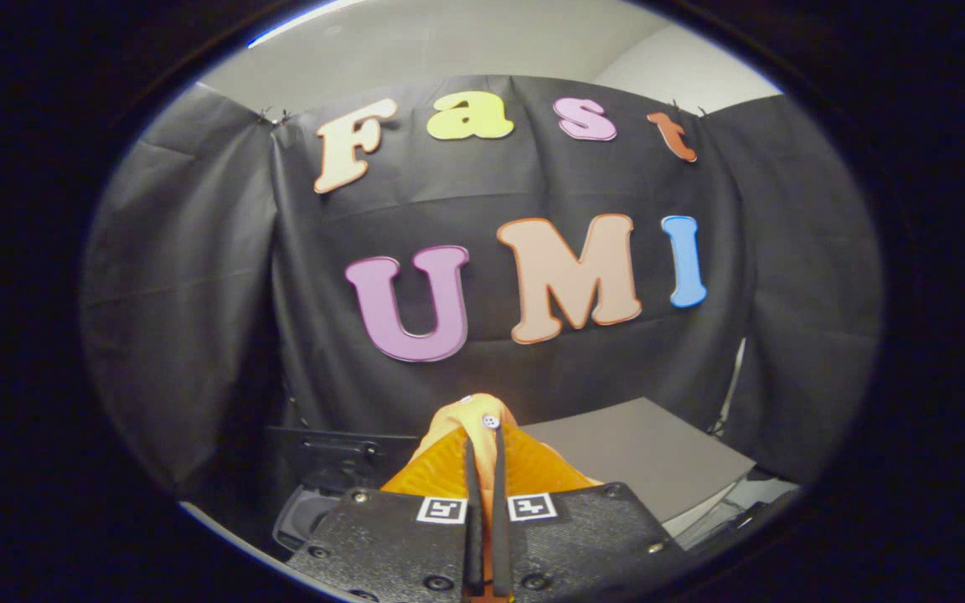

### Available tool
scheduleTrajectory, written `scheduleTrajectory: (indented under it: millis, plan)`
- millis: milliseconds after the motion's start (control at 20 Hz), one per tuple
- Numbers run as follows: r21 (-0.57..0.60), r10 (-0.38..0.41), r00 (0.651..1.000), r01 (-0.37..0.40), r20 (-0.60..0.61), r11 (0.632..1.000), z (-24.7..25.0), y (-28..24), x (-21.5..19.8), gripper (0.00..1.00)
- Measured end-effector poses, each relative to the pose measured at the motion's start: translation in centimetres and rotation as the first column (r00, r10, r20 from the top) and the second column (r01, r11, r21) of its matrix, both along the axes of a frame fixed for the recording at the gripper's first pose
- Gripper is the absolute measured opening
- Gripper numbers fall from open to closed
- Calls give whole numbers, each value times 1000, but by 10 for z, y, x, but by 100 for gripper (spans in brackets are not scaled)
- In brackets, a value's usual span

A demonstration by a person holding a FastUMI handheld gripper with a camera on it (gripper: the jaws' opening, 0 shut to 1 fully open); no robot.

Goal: Put the clothes into the washing machine and then close the washing machine lid.

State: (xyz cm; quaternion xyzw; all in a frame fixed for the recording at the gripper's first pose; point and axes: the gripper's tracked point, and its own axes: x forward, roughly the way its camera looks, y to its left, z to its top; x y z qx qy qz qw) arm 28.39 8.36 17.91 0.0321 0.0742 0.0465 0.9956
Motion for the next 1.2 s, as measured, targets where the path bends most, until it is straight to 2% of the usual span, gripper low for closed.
scheduleTrajectory:
  millis: [200, 550, 800, 1200]
  plan:
    - [23, 67, 998, -67, -1, 997, -2, 45, 1, 4]
    - [48, 157, 988, -156, -6, 987, -32, 119, 7, 4]
    - [80, 207, 978, -203, -35, 976, -79, 162, 19, 4]
    - [114, 270, 953, -255, -137, 960, -185, 217, 34, 4]
